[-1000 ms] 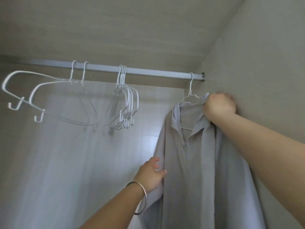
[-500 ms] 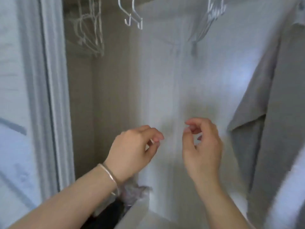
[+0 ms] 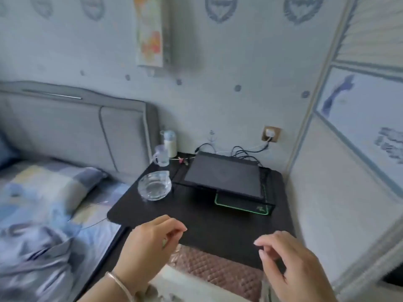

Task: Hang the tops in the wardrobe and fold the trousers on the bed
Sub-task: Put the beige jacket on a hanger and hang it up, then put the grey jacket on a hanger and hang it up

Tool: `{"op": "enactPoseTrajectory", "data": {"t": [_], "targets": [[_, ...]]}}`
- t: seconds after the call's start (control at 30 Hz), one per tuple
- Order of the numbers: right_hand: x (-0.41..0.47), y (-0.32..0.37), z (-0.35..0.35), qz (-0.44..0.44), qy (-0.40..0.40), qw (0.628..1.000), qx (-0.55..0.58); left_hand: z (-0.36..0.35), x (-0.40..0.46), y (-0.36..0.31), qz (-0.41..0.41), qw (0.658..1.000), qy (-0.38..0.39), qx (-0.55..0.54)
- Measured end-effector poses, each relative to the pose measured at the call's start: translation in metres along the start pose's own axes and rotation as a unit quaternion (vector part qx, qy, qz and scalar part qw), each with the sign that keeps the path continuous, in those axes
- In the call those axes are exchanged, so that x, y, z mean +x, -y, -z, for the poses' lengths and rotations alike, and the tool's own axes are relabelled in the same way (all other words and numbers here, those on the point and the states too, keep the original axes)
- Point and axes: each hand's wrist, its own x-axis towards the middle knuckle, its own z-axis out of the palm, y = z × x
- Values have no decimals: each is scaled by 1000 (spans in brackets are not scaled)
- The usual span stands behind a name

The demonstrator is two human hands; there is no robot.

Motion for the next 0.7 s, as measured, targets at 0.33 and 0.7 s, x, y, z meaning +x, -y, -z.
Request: {"op": "enactPoseTrajectory", "data": {"t": [0.33, 0.7], "targets": [[-27, 252, -291, -24, 283, 934, 216, 118, -262, 237, 361, 925, -109, 51], [-14, 398, -465, 11, 546, 810, 213, 187, -347, 387, 525, 841, -127, 28]]}}
